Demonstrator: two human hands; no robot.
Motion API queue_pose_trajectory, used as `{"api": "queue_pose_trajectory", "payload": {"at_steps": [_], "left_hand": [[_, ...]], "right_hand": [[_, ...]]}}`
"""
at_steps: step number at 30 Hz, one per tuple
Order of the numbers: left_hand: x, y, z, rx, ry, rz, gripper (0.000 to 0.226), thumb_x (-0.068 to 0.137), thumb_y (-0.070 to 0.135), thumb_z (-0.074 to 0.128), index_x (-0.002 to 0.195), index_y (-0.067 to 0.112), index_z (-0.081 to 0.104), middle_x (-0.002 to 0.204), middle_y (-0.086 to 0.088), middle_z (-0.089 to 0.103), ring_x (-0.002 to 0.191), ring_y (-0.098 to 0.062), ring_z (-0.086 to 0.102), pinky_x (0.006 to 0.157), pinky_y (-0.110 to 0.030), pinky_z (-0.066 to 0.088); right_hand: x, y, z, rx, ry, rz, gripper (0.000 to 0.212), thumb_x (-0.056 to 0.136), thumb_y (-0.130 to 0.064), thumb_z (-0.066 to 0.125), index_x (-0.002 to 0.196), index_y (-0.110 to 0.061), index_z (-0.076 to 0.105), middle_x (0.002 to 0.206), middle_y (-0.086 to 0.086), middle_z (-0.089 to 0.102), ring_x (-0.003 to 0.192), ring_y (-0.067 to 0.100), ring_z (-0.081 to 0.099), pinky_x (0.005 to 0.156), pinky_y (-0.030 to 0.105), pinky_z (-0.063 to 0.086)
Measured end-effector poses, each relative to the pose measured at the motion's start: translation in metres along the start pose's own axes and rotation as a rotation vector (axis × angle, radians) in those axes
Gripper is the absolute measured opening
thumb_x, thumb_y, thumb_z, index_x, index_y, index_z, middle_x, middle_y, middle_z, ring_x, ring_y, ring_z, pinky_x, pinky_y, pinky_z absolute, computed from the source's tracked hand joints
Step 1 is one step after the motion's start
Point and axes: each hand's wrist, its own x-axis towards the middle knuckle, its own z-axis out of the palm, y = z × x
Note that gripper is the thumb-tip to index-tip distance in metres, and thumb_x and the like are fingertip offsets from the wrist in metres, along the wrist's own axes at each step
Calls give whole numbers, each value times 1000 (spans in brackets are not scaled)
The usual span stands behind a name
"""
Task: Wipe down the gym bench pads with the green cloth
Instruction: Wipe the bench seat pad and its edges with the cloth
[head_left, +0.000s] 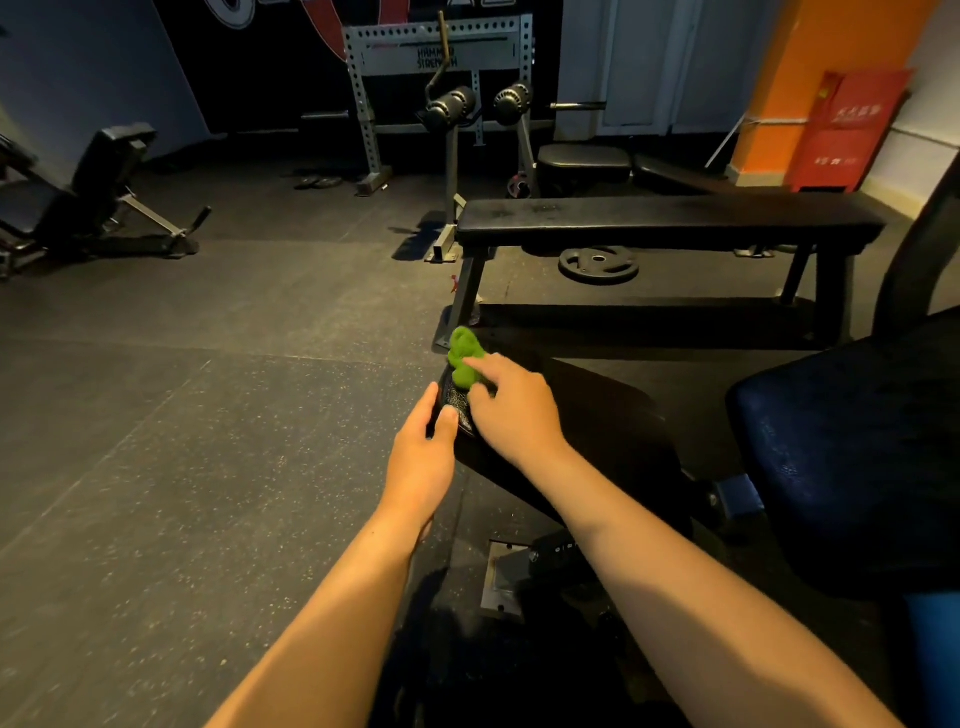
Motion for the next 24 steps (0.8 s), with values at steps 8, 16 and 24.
{"api": "queue_pose_trajectory", "payload": {"at_steps": [8, 16, 24], "left_hand": [[8, -2, 2, 194, -47, -21, 50, 108, 39, 32, 157, 40, 23, 154, -3, 42, 145, -25, 30, 118, -44, 28], [8, 3, 10, 199, 4, -27, 52, 107, 32, 34, 158, 33, 23, 153, -7, 39, 141, -29, 33, 118, -48, 30], [11, 0, 10, 192, 33, 27, 53, 105, 33, 43, 156, 33, 29, 150, -5, 44, 141, -25, 32, 117, -47, 31]], "right_hand": [[3, 30, -5, -27, -27, -89, 42, 98, -17, 50, 137, -33, 57, 146, -3, 52, 141, 13, 39, 117, 35, 32], [9, 14, 2, 2, 114, 144, 42, 93, -21, 50, 133, -29, 62, 141, -3, 56, 132, 20, 48, 109, 40, 41], [21, 45, -12, -55, -53, -102, 45, 97, -6, 49, 136, -25, 59, 145, 0, 53, 142, 16, 37, 117, 30, 24]]}}
